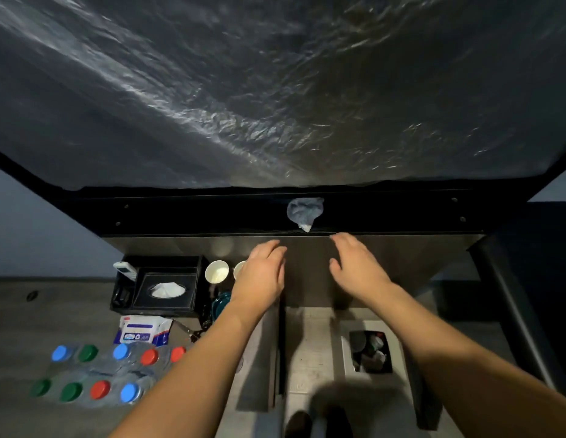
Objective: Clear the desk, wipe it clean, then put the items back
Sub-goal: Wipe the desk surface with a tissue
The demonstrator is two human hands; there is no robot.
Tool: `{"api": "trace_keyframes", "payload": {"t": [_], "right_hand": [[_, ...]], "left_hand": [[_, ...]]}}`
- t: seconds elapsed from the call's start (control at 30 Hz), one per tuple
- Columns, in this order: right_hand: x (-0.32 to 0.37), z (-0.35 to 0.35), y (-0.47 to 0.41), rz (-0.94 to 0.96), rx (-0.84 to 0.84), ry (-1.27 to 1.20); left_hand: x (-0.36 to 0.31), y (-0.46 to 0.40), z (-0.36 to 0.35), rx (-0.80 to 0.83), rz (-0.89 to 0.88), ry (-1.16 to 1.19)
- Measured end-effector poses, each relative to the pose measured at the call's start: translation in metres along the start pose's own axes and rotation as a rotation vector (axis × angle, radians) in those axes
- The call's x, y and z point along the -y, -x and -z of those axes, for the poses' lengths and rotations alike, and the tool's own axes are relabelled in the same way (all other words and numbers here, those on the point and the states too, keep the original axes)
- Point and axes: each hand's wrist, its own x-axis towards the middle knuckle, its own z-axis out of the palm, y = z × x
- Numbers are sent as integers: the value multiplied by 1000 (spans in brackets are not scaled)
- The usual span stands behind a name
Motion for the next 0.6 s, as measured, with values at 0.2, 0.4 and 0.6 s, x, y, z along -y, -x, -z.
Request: {"api": "trace_keyframes", "payload": {"t": [0.2,0.4,0.6], "right_hand": [[-30,-20,-114,10,-29,135],[-62,-66,-182,50,0,146],[-63,-72,-176,141,-175,150]], "left_hand": [[17,-87,-70,-27,-1,12],[37,-121,-130,-70,109,-18],[42,-128,-133,-77,110,24]]}}
